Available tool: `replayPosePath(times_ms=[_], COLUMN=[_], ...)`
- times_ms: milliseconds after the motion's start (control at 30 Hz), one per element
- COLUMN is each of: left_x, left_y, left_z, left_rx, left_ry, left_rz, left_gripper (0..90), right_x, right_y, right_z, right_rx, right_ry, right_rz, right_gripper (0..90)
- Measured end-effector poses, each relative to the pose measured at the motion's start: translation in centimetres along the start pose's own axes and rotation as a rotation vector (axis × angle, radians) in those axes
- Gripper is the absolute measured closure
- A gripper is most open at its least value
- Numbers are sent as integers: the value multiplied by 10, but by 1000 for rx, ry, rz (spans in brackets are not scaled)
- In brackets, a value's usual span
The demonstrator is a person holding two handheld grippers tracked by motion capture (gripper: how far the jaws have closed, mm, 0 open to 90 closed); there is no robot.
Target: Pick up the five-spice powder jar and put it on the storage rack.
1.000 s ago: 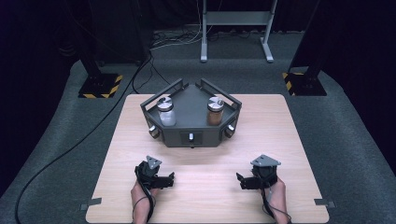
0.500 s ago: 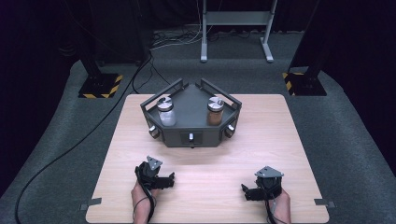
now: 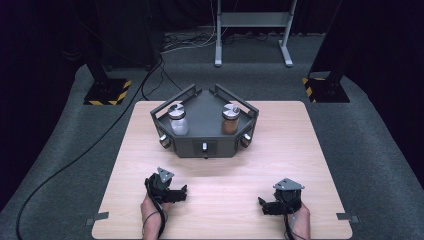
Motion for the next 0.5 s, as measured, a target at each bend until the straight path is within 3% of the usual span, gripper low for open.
replayPosePath(times_ms=[500], left_x=[0], left_y=[0], left_z=[0], left_rx=[0], left_ry=[-4], left_rz=[0], left_gripper=[5], right_x=[0], right_y=[0], right_z=[-2], right_rx=[4], right_ry=[-20], right_rz=[4], right_gripper=[0])
Point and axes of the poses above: each handheld gripper's, and its own axes: x roughly forward along the jaws, y roughly out of its top, z roughly to its right, the point moved 5 cm from there along x, roughly forward along the jaws, and after that the axes turned 15 degrees about y, right-handed, at the moved point
